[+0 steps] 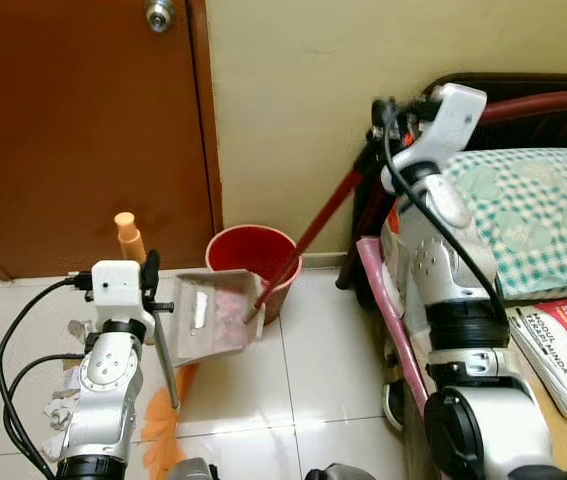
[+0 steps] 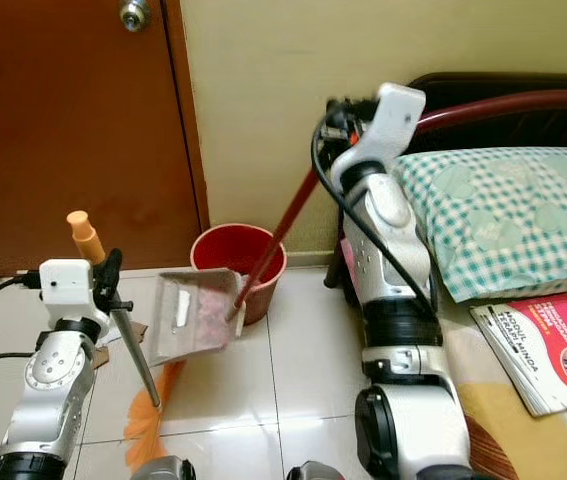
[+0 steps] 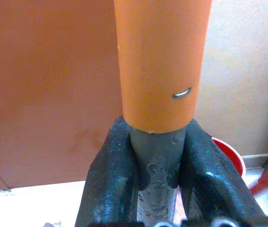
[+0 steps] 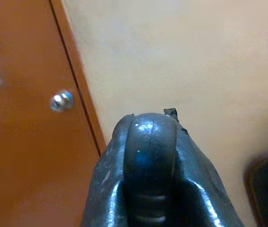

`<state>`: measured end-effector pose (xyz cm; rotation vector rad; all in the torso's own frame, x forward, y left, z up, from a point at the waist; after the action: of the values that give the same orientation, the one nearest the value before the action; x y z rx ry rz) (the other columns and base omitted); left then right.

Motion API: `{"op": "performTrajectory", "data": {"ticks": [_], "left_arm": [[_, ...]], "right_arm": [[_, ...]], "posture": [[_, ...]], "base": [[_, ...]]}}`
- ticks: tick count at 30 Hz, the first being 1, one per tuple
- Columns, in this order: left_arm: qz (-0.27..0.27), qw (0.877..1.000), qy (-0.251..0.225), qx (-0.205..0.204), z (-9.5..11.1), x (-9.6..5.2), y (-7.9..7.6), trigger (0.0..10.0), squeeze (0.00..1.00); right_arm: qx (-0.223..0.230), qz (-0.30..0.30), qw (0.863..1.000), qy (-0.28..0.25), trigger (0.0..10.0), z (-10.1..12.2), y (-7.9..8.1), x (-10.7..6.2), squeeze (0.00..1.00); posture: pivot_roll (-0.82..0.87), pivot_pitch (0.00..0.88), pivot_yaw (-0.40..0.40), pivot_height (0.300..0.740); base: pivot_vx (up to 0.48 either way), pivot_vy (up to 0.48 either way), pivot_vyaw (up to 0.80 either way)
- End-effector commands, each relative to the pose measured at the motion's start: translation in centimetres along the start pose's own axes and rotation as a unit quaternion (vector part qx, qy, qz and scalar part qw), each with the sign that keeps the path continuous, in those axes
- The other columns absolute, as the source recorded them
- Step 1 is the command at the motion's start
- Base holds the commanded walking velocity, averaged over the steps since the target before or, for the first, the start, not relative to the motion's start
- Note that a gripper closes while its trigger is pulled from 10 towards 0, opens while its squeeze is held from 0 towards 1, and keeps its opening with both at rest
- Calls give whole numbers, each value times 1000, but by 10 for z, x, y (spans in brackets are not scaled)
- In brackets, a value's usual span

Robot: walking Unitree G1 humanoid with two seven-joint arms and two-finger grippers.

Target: Sweep floor

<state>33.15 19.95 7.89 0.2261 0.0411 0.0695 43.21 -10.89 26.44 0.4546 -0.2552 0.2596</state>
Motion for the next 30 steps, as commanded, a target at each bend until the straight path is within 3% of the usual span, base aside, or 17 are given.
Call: {"op": "performTrajectory", "data": {"ticks": [1, 5, 9, 10, 11, 13, 17, 22, 26, 30], "left_arm": [[-5, 1000, 7, -4, -3, 1, -5, 10000, 0], [-12, 1000, 4, -9, -2, 2, -10, 10000, 0], [-15, 1000, 4, -11, -1, 1, -12, 10000, 0], [-16, 1000, 4, -12, -2, 1, -13, 10000, 0], [-16, 1000, 4, -12, -2, 1, -13, 10000, 0], [-18, 1000, 5, -14, -2, 1, -14, 10000, 0], [-21, 1000, 4, -16, -1, 1, -17, 10000, 0], [-30, 999, -2, -18, 4, 5, -24, 10000, 0], [-30, 999, -3, -18, 5, 4, -24, 10000, 0], [-30, 999, -2, -19, 4, 3, -24, 10000, 0]], "right_arm": [[-20, 37, 997, -69, 10000, 40, 22, 11, 0], [-74, 56, 988, -121, 10000, 68, 42, 24, 0], [-106, 65, 982, -142, 10000, 78, 51, 27, 0], [-157, 82, 971, -159, 10000, 80, 60, 26, 0], [-157, 82, 971, -159, 10000, 80, 60, 26, 0], [-252, 121, 944, -176, 10000, 72, 78, 20, 0], [-326, 166, 915, -171, 10000, 40, 91, 9, 0], [-374, 203, 893, -143, 10000, -18, 96, -11, 0], [-371, 213, 892, -145, 10000, -25, 101, -16, 0], [-362, 203, 892, -178, 10000, -10, 106, -16, 0]], "posture": [[19, 64, -56, 740], [23, 65, -60, 740], [27, 66, -63, 740], [29, 68, -64, 740], [29, 68, -64, 740], [29, 68, -64, 740], [25, 70, -63, 740], [28, 74, -65, 740], [30, 75, -66, 740], [28, 78, -65, 740]], "base": [[0, 0, 0], [0, 0, 0], [0, 0, 0], [0, 0, 0], [0, 0, 0], [0, 0, 0], [0, 0, 0], [0, 0, 0], [0, 0, 0], [0, 0, 0]]}}
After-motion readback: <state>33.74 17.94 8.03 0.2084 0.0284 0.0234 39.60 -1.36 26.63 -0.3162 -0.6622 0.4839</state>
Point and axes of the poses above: a point about 5 cm out from each wrist's last joint towards the gripper, its own x axis pointing out of the wrist towards the gripper, its own z axis along the axis of the wrist's last joint, y = z × x, the point moved 6 cm from there along x, pointing out of the wrist towards the gripper, and after that the axes turned 8 degrees about x, right-handed, at the moved point
